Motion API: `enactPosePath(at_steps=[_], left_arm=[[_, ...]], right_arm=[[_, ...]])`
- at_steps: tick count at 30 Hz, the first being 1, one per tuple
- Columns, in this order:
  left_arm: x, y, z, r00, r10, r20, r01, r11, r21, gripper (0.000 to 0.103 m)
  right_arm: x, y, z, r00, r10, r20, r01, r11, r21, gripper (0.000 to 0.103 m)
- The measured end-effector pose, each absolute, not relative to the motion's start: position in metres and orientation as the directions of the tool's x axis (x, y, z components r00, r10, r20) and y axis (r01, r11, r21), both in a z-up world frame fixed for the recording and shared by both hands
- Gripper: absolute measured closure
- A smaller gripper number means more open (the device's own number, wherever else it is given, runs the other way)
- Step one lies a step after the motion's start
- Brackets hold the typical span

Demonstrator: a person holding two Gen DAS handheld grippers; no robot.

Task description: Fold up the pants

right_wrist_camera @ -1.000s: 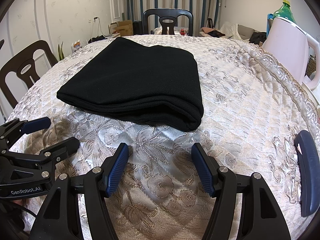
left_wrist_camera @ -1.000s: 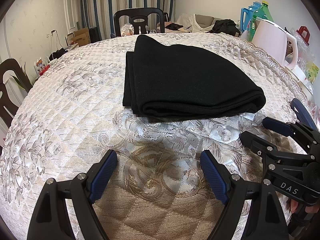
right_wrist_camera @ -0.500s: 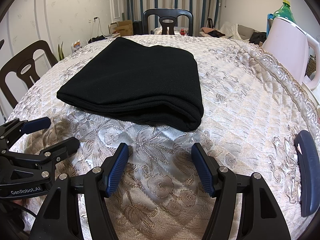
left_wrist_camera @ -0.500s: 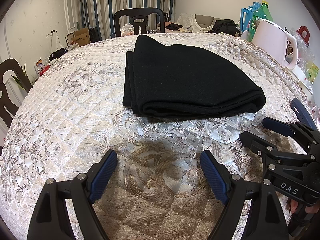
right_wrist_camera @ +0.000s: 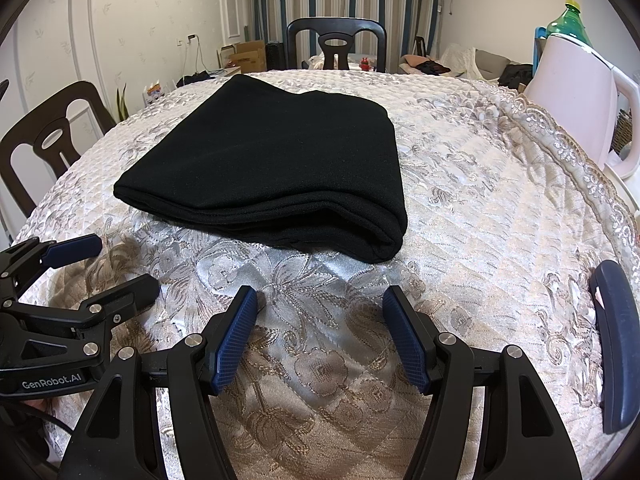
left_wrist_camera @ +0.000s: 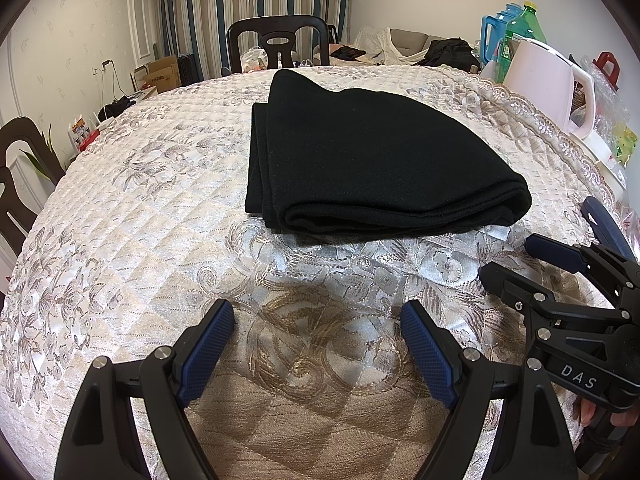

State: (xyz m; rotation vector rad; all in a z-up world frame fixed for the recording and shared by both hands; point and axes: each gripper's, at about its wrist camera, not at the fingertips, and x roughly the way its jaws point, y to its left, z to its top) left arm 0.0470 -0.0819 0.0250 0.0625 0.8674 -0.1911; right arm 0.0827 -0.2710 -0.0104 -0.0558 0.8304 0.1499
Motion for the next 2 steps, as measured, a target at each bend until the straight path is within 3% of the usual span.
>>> enactPosePath(at_steps=[2], left_arm=[[0.0472, -0.0817, 0.0250, 0.631, -0.141, -0.763, 0.192, 0.981, -0.023, 0.016]], right_arm=[[0.0827, -0.2710, -0.0104, 0.665, 0.111, -0.739, -0.154, 0.988, 0.009, 0.038]])
